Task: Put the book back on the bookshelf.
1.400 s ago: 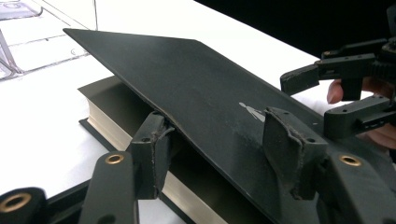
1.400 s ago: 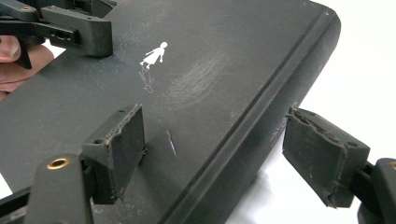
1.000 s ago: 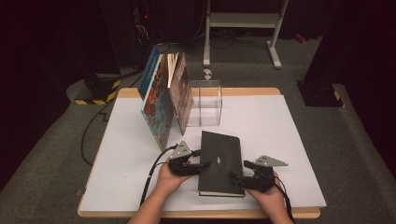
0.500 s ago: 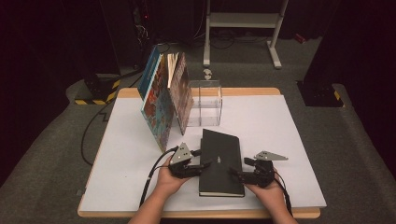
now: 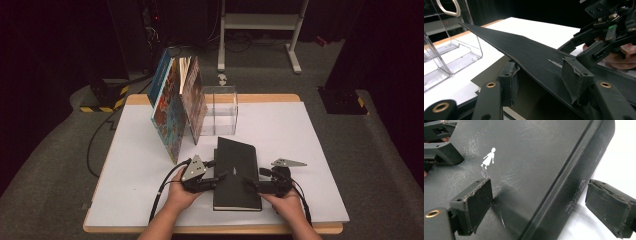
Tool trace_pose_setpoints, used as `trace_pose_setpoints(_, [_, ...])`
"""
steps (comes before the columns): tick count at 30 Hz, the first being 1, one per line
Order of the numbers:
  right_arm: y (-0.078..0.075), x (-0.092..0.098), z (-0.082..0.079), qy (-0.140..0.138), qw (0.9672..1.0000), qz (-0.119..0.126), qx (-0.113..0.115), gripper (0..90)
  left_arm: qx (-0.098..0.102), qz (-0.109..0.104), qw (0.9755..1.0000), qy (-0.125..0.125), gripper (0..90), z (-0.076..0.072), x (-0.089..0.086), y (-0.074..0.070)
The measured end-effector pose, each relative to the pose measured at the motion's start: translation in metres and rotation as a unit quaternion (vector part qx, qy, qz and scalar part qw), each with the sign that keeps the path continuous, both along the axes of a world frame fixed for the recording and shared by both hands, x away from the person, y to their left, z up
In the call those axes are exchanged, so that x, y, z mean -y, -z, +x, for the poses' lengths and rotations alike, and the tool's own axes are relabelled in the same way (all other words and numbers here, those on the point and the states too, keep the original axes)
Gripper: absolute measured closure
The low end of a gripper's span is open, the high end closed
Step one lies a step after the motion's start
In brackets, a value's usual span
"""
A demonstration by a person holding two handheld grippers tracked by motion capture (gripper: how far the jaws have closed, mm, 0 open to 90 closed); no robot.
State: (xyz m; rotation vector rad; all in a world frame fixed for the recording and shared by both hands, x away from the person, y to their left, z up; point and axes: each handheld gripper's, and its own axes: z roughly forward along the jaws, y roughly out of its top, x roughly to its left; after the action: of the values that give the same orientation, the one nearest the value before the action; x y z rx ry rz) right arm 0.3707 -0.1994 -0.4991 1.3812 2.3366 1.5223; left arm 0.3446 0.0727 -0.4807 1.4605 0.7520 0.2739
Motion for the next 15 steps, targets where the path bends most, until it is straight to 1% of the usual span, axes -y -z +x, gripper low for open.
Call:
trace_pose_setpoints(2, [0.0, 0.0, 0.0, -0.001, 1.0, 0.004, -0.003, 6.7, 0.005, -0.002, 1.0, -0.001, 48.5, -0.002, 0.001, -0.001])
trace_pose_setpoints(5, [0.0, 0.0, 0.0, -0.005, 0.9999, 0.009, -0.003, 6.6, 0.014, 0.002, 0.9999, -0.001, 48.5, -0.004, 0.001, -0.002])
trace_pose_setpoints(10, [-0.001, 0.0, -0.001, -0.011, 0.9998, 0.019, -0.002, 6.4, 0.037, 0.01, 0.9993, 0.001, 48.5, -0.01, 0.002, -0.004])
trace_pose_setpoints(11, [-0.001, 0.0, -0.001, -0.011, 0.9998, 0.019, -0.002, 6.4, 0.037, 0.01, 0.9993, 0.001, 48.5, -0.01, 0.002, -0.004])
trace_pose_setpoints(12, [-0.002, 0.001, -0.002, -0.012, 0.9997, 0.022, -0.001, 6.3, 0.049, 0.009, 0.9988, 0.002, 48.5, -0.013, 0.002, -0.006])
trace_pose_setpoints(15, [-0.003, 0.002, -0.003, -0.014, 0.9996, 0.025, 0.003, 6.2, 0.062, 0.013, 0.998, 0.002, 48.5, -0.016, 0.004, -0.008])
